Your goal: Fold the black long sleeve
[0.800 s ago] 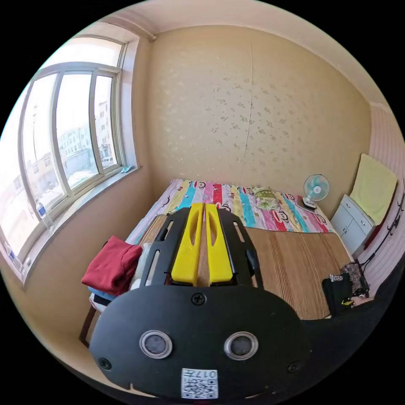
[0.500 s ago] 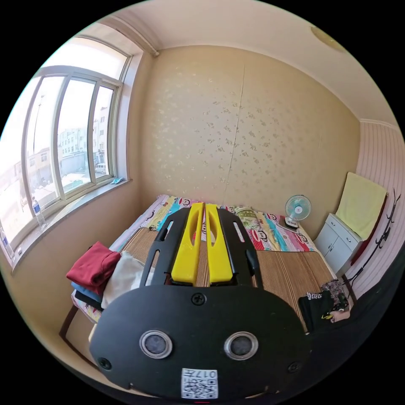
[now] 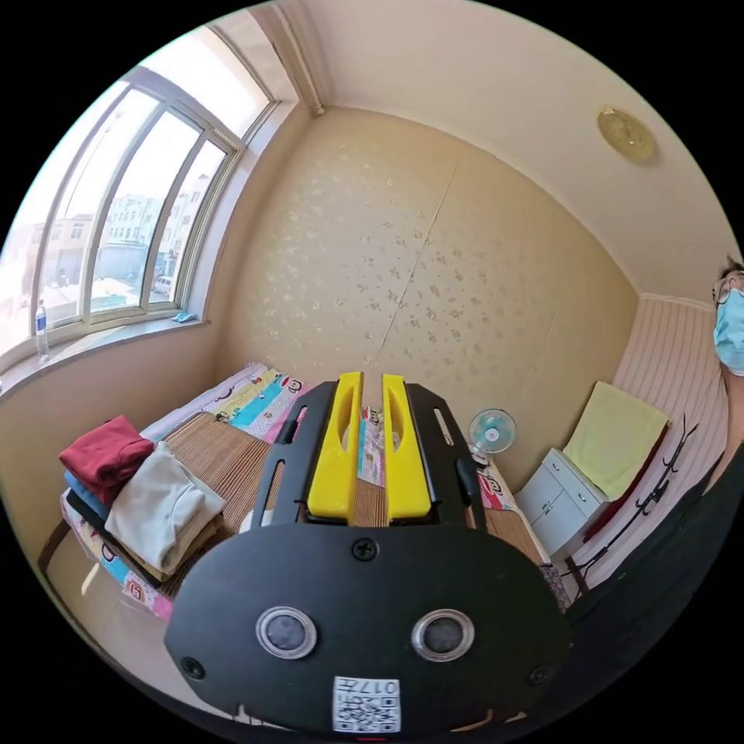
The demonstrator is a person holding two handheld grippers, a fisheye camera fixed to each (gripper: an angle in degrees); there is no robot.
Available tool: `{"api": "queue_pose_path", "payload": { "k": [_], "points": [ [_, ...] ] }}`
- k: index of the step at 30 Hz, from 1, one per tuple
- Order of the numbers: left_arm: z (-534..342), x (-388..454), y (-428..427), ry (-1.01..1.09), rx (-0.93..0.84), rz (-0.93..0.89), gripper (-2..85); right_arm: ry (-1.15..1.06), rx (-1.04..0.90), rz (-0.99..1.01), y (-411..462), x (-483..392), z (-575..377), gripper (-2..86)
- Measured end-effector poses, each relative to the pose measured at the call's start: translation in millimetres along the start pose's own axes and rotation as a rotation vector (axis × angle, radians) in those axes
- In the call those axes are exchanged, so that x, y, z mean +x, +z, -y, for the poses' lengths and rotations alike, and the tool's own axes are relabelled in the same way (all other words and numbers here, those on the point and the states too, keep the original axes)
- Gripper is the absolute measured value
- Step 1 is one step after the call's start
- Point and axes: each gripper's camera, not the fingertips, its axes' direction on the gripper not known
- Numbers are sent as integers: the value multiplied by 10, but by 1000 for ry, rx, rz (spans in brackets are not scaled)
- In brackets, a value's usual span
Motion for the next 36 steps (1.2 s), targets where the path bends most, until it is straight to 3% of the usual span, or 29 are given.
{"api": "queue_pose_path", "payload": {
  "k": [5, 11, 16, 21, 23, 31, 36],
  "points": [
    [-69, 39, 254, -13, -52, -68, 51, -21, -76, 92, -36, 274, 111, 57],
    [-73, 25, 813, -79, -43, -269, 51, -54, 95, 291, -62, 655, -315, 32],
    [-29, 1, 1176, -84, 15, -500, 40, 65, 314, 752, 33, 1187, -916, 27],
    [13, -135, 1255, -32, -3, -523, 40, 189, 673, 1417, 200, 1588, -1631, 19],
    [44, -222, 1239, 14, -9, -512, 43, 171, 771, 1537, 175, 1562, -1774, 16],
    [317, -789, 883, 262, -75, -374, 49, -214, 940, 1574, -706, 753, -2156, -2],
    [240, -1279, 763, 199, -185, -419, 51, -701, 981, 1678, -1476, -273, -2682, -5]
  ]
}}
